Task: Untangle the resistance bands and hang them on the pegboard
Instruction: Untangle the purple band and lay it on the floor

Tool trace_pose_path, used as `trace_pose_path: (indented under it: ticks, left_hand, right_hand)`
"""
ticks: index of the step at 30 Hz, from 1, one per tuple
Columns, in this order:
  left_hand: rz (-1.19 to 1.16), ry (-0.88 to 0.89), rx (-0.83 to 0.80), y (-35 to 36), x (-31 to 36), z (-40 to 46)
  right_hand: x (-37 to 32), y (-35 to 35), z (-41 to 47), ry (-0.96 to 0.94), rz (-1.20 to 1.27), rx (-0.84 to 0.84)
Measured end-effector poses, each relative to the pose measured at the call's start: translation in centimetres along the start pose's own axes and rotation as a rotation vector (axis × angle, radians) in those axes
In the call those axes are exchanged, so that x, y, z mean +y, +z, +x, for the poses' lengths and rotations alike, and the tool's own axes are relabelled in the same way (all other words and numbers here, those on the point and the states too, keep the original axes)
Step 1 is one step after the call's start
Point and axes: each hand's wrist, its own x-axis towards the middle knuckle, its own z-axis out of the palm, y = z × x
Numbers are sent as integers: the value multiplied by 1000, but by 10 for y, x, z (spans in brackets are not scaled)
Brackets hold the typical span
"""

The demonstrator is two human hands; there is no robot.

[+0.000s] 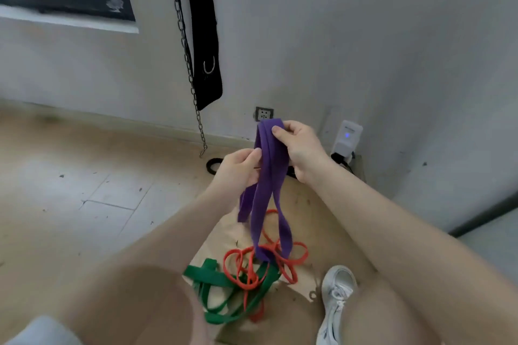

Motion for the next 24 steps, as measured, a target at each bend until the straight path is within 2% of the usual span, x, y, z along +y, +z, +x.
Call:
trace_pose_path:
  ticks: [5, 10, 12, 17, 20, 24]
  left_hand:
    - [72, 127, 14, -4, -39, 7]
    - [194, 139, 84, 0, -44, 27]
    - [209, 101, 104, 3, -48, 33]
    - [96, 19, 189, 10, -53, 42]
    - [21, 2, 223, 11, -50, 42]
    - [-17, 17, 200, 11, -48, 40]
  right_hand:
    - [33, 1, 13, 67, 99, 29]
    - [54, -11, 27, 29, -217, 141]
    - [54, -16, 30, 40, -262, 159]
    - [54, -19, 29, 145, -116, 212]
    - [52, -22, 27, 143, -114, 253]
    - [48, -16, 20, 153, 108, 121]
